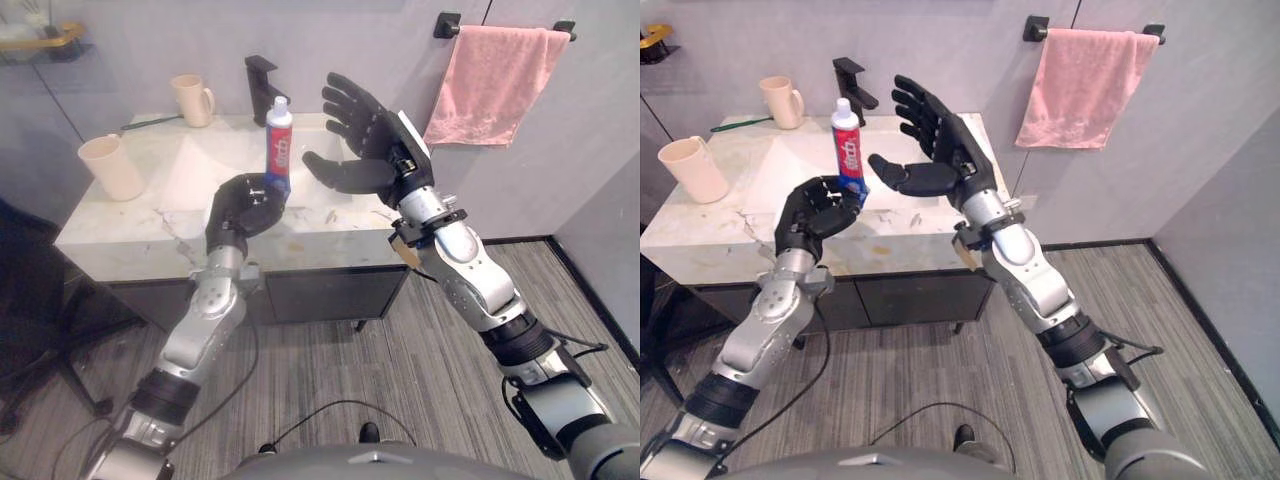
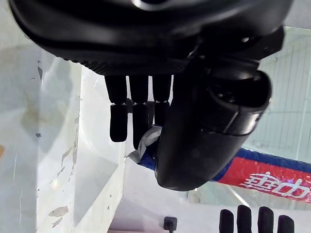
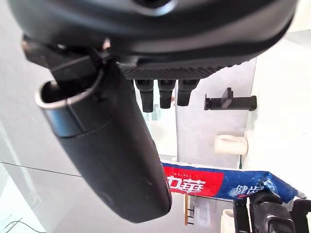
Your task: Organize the bathroom.
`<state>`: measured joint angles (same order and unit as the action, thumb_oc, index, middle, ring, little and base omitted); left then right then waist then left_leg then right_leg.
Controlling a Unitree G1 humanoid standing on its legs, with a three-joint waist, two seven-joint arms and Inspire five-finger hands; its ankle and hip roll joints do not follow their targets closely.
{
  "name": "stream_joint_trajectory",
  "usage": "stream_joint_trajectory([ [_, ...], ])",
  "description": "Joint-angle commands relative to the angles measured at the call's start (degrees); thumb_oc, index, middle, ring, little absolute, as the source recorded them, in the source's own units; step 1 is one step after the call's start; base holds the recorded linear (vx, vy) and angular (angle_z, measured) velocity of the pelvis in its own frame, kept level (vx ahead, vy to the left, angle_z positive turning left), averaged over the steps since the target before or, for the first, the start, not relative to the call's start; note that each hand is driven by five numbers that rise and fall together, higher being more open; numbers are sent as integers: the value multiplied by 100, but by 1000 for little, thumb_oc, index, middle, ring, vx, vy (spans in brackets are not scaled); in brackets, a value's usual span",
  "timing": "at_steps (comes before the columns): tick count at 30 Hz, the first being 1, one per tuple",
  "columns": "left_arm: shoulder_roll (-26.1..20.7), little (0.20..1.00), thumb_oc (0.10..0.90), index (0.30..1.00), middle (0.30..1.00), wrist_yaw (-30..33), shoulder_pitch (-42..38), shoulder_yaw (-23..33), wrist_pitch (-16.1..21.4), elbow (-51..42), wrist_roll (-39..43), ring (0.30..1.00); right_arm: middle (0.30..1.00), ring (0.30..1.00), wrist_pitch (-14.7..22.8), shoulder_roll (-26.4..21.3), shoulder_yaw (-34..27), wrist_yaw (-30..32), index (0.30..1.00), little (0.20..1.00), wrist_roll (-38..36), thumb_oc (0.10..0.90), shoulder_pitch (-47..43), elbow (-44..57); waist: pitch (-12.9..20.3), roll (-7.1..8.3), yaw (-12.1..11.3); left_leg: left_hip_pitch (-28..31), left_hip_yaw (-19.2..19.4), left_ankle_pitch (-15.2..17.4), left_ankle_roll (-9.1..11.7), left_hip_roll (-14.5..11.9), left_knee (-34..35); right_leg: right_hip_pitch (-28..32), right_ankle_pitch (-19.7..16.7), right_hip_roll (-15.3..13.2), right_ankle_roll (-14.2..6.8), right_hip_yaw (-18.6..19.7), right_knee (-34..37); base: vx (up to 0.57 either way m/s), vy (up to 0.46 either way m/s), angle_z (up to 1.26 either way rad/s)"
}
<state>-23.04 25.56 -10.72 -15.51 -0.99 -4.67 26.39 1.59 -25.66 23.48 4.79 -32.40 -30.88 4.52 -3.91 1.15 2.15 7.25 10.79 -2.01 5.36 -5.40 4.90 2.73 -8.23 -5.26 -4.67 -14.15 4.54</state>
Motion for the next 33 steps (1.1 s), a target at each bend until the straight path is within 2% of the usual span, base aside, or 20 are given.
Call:
stream_joint_trajectory([
  [1,-155,300,400,300,300,-89,-1095,-149,951,-215,-247,300,900,900,296,137,-220,-49,900,900,-261,800,-1238,136,243,-36,38,-123,5,426,-259,282,-485,182,1148,109,-391,194,-520,0,0,0],
  [7,-108,300,400,300,300,-140,-1171,-200,862,-269,-317,300,900,900,8,258,-196,-117,900,900,-577,800,-1363,30,241,-21,17,-119,21,430,-248,264,-479,178,1131,87,-410,194,-509,7,-1,5],
  [18,-75,300,400,300,300,-260,-1291,-294,722,-202,-394,300,900,900,-268,432,-55,-305,900,900,-723,800,-1485,-119,247,-4,-13,-131,72,400,-235,225,-462,144,1103,53,-441,162,-522,2,-6,5],
  [27,-76,300,400,300,300,-301,-1391,-354,598,-141,-486,300,900,900,-291,568,2,-342,900,900,-724,800,-1527,-203,245,-8,-18,-115,116,390,-228,196,-443,155,1080,29,-457,121,-485,0,0,0],
  [28,-79,300,400,300,300,-306,-1395,-350,593,-130,-496,300,862,862,-297,573,-1,-349,862,862,-723,775,-1532,-204,245,-7,-18,-114,119,389,-229,194,-440,153,1083,28,-457,119,-488,0,0,0],
  [29,-81,300,400,300,300,-305,-1397,-352,592,-117,-489,300,778,778,-285,576,1,-348,778,778,-714,718,-1536,-209,245,-7,-15,-114,128,386,-228,190,-438,148,1083,27,-458,118,-492,0,0,0],
  [30,-74,300,400,300,300,-315,-1395,-362,598,-102,-508,300,564,564,-270,590,-2,-349,564,564,-691,576,-1536,-217,242,-5,-15,-116,133,386,-232,188,-438,147,1083,25,-459,121,-493,0,0,0],
  [31,-70,300,400,300,300,-323,-1388,-358,577,-110,-517,300,512,512,-279,589,-13,-349,512,512,-702,541,-1537,-211,243,-4,-15,-116,141,386,-232,184,-438,146,1084,23,-461,121,-495,0,0,0],
  [32,-64,300,400,300,300,-306,-1389,-366,558,-108,-514,300,493,493,-266,592,-17,-334,493,493,-701,529,-1539,-217,242,-2,-18,-120,145,387,-231,181,-441,146,1083,21,-462,119,-491,0,0,0],
  [33,-61,300,400,300,300,-293,-1393,-371,561,-97,-507,300,422,422,-258,597,-19,-318,422,422,-698,482,-1546,-220,243,-2,-19,-122,148,388,-230,179,-442,144,1081,18,-463,118,-490,0,0,0],
])
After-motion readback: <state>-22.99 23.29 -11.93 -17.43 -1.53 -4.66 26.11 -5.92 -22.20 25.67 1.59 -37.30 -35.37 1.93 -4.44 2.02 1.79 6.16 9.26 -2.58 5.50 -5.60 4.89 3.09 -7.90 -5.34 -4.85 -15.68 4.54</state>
